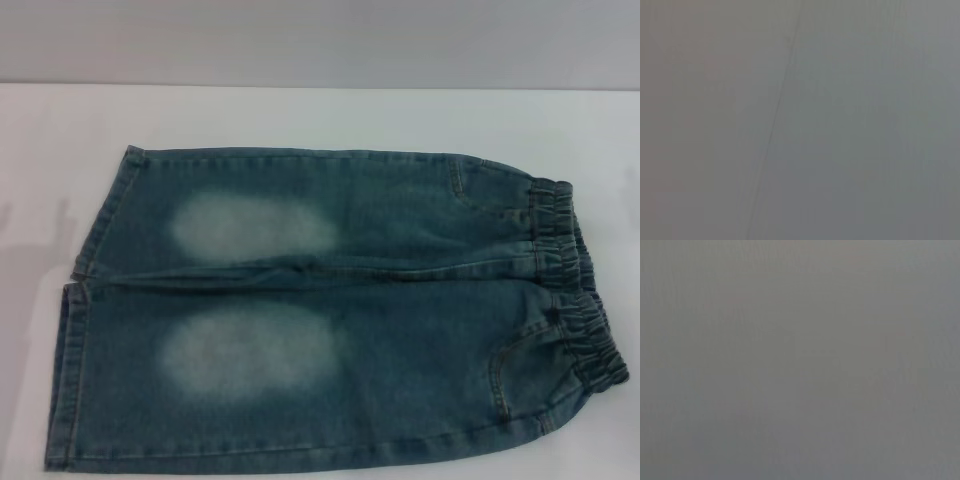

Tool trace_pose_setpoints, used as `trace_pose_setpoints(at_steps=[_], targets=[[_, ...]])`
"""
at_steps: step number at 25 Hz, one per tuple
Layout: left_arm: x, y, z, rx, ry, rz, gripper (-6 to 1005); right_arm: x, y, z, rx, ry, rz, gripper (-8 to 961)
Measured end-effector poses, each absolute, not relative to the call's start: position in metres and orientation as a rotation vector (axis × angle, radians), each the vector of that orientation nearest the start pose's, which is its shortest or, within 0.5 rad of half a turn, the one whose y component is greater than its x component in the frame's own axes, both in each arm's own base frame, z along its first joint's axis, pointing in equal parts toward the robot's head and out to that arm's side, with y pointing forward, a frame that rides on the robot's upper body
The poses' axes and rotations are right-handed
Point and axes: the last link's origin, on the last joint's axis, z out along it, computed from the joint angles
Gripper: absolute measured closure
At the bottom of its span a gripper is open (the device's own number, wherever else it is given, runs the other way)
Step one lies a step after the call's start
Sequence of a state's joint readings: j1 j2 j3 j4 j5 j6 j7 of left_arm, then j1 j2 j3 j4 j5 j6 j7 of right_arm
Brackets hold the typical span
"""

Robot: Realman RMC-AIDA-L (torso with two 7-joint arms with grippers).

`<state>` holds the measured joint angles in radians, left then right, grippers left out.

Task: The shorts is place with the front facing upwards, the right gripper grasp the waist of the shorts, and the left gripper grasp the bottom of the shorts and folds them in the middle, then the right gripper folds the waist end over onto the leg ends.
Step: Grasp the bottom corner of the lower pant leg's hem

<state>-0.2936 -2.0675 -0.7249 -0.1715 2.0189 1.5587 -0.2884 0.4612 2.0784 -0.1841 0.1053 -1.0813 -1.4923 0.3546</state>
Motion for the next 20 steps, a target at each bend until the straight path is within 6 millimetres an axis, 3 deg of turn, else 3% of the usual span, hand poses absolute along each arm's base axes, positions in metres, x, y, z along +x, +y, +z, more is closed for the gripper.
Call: trace_pose_setpoints(at_steps=[20], targets=[[-0.3389,0.2734,0.0362,-1.291,-0.510,-1.041,286,0.3313,0.3070,0.0232,-1.331,0.583,1.001,233]])
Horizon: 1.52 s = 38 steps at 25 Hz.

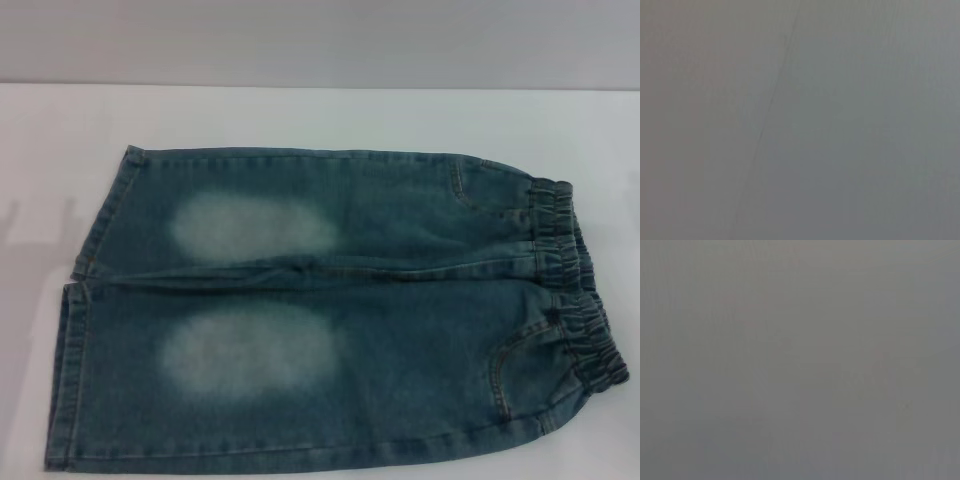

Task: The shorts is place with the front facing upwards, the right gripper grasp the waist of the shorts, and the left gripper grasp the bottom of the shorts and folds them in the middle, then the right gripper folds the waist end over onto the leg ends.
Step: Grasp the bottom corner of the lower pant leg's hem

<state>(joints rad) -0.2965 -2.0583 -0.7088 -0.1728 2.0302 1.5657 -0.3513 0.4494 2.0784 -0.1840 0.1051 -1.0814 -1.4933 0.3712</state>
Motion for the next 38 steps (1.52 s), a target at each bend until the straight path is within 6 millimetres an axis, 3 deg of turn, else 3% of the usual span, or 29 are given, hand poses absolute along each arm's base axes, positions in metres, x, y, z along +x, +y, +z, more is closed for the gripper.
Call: trace_pose_setpoints(at_steps=[6,13,21,29,38], targets=[[-0.342,0.276,0.041,-1.359,-0.547,-1.095,286,0.331,0.307,0.021,-1.331,0.590,1.004,233],[-0.352,0.287,0.069,-1.497,-0.648,-1.202,286,0.331,0.306,0.021,-1.331,0.593,1.003,233],[-0.341,0.308,0.104,-1.900,-0.850,-1.279,285,0.331,0.308,0.025,-1.330,0.576,1.000,233],[-0.326,0.312,0.135,-2.289,-1.218,-1.056,289,0.335,0.311,0.033,-1.295,0.562,0.987,233],[-0.325,0.301,0.149,-2.353,-1.571,-0.840,293,0.349,0.317,0.045,-1.250,0.582,0.908,232]])
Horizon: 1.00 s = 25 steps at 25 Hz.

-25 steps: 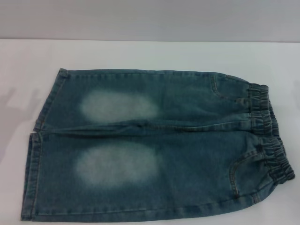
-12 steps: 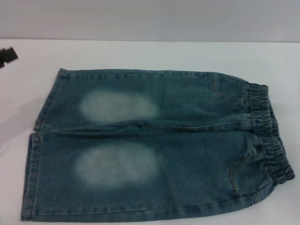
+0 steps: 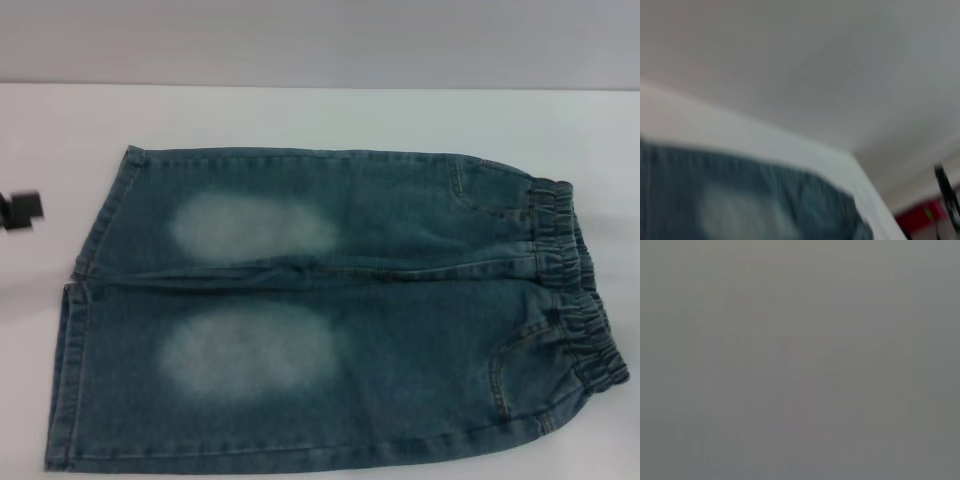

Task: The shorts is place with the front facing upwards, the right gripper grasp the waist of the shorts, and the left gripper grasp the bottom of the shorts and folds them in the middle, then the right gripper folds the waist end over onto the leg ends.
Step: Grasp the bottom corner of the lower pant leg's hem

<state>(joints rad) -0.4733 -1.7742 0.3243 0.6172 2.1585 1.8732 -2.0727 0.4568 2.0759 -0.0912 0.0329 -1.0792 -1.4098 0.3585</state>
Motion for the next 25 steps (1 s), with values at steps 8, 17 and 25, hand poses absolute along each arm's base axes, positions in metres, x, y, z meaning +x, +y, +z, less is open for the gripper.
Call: trace_pose_setpoints(at_steps=[8,17,25], targets=[[-0.321,0.300,0.132,-2.436,-1.805,-0.520,296,0.355,0.325,0.049,-1.252,0.604,0.857,232],[-0.339,0.294,0.128,-2.282,-2.016,-0.317,299,0.365,0.327,0.053,-1.204,0.652,0.822,232],[-0.347,0.286,0.114,-2.255,-2.074,-0.203,302,0.363,0.334,0.051,-1.227,0.644,0.788,232]])
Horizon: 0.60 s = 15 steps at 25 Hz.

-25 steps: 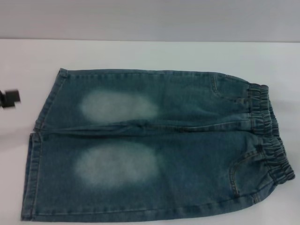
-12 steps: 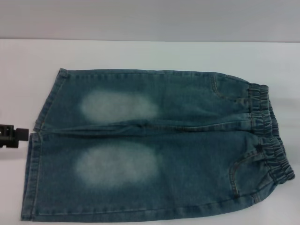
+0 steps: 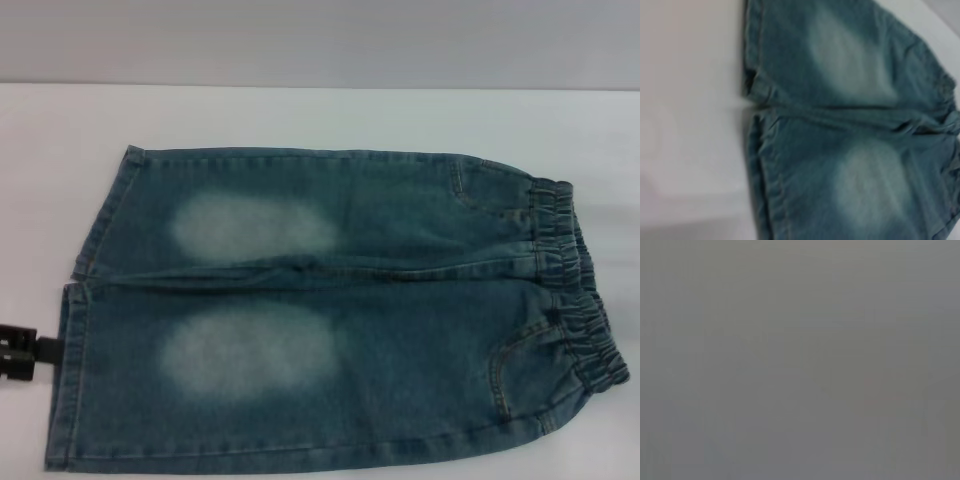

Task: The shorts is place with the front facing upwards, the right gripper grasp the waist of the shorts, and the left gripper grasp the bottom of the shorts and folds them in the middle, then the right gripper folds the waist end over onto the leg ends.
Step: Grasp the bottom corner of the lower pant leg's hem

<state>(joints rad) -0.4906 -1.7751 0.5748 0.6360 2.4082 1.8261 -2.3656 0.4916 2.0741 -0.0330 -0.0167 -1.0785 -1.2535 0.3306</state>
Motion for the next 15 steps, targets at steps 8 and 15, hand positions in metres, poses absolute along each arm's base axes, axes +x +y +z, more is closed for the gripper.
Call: trace_pose_setpoints(at_steps=[8,15], targets=[[-0.351,0.278,0.110,-2.229,-2.150,-0.158,305,0.364,0.336,0.053,-1.228,0.645,0.780,232],[-0.357,0.268,0.105,-2.216,-2.206,-0.101,308,0.361,0.340,0.052,-1.243,0.642,0.779,232]])
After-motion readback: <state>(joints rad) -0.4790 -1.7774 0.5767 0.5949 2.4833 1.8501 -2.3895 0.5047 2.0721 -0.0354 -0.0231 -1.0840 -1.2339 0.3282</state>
